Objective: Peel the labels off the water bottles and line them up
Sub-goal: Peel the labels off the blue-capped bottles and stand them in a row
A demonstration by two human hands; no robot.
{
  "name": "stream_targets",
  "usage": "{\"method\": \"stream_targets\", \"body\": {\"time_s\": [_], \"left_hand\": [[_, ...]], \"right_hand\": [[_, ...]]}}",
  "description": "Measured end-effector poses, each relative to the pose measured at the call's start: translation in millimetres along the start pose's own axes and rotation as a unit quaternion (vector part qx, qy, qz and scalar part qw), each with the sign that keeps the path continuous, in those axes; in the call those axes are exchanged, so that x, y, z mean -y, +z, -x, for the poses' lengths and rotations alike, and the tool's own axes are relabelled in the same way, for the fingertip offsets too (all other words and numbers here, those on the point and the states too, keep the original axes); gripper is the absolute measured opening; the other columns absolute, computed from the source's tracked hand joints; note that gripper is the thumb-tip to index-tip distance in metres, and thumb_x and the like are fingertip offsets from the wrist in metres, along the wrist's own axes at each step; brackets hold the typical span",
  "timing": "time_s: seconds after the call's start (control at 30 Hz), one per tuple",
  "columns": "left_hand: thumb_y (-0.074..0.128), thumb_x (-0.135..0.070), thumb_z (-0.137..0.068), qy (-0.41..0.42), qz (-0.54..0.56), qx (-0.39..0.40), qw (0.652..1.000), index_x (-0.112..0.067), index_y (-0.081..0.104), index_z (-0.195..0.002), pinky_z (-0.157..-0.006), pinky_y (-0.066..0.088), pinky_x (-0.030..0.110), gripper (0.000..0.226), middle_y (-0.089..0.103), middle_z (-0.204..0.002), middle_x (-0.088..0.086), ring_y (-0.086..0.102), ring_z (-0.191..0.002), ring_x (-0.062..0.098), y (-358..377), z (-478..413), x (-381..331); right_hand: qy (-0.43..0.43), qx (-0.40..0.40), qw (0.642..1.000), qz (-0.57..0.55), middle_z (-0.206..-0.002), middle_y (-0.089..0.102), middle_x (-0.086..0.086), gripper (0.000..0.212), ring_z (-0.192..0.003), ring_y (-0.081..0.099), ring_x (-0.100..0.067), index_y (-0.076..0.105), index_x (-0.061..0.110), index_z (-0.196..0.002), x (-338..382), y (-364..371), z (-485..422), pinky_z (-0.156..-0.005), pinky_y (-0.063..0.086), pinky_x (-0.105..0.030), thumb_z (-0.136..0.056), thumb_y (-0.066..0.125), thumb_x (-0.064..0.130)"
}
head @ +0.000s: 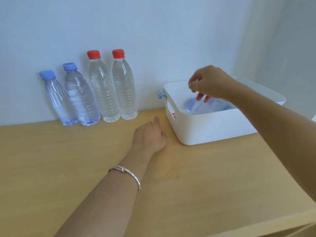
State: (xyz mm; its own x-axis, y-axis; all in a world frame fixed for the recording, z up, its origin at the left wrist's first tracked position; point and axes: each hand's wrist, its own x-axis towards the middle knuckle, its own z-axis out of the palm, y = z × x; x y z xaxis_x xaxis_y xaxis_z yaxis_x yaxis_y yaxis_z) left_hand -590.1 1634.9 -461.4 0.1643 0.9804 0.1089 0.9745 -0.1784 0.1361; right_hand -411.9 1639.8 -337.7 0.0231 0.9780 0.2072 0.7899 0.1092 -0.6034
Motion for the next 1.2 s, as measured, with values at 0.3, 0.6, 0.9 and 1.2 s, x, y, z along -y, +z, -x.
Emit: {"method": "stream_targets", "body": {"time_s": [0.3, 0.6, 0.9, 1.2], "left_hand": [[0.035, -0.024, -0.101, 0.075, 0.257, -0.171, 0.948, -0.016, 0.051, -0.134, -0.097, 0.04, 0.034, 0.037, 0.055, -0.133, 0.006, 0.051, -0.122, 0.024, -88, -37, -58], [0.035, -0.04, -0.102, 0.106, 0.079, -0.039, 0.99, -0.013, 0.033, -0.143, -0.097, 0.038, 0.043, 0.049, 0.044, -0.138, 0.014, 0.041, -0.129, 0.032, -63, -50, -98], [0.045, -0.012, -0.094, 0.085, 0.12, -0.057, 0.988, -0.009, 0.038, -0.139, -0.094, 0.039, 0.039, 0.046, 0.046, -0.135, 0.013, 0.043, -0.125, 0.031, -67, -43, -96], [0.065, -0.033, -0.087, 0.101, 0.172, -0.107, 0.974, -0.018, 0.0, -0.154, -0.115, 0.023, 0.041, 0.095, 0.016, -0.157, 0.012, 0.018, -0.145, 0.029, -65, -42, -91]], "right_hand": [[0.171, 0.102, 0.974, 0.111, -0.093, 0.067, -0.013, 0.023, -0.08, 0.07, -0.026, 0.063, 0.005, -0.098, -80, -1, -40, -0.062, 0.056, -0.031, -0.082, 0.067, 0.021], [0.157, 0.188, 0.937, 0.249, -0.084, 0.062, -0.007, 0.059, -0.081, 0.06, -0.023, 0.063, 0.005, -0.096, -84, 11, -39, -0.07, 0.046, -0.029, -0.077, 0.064, 0.061], [0.104, 0.243, 0.942, 0.207, -0.114, 0.064, -0.004, 0.061, -0.099, 0.062, -0.021, 0.054, 0.019, -0.127, -88, 7, -26, -0.083, 0.049, -0.029, -0.072, 0.065, 0.043], [0.067, -0.036, 0.997, 0.027, -0.096, 0.069, -0.005, 0.043, -0.07, 0.071, -0.02, 0.061, 0.018, -0.118, -21, -60, 5, -0.067, 0.059, -0.03, -0.079, 0.066, 0.035]]}}
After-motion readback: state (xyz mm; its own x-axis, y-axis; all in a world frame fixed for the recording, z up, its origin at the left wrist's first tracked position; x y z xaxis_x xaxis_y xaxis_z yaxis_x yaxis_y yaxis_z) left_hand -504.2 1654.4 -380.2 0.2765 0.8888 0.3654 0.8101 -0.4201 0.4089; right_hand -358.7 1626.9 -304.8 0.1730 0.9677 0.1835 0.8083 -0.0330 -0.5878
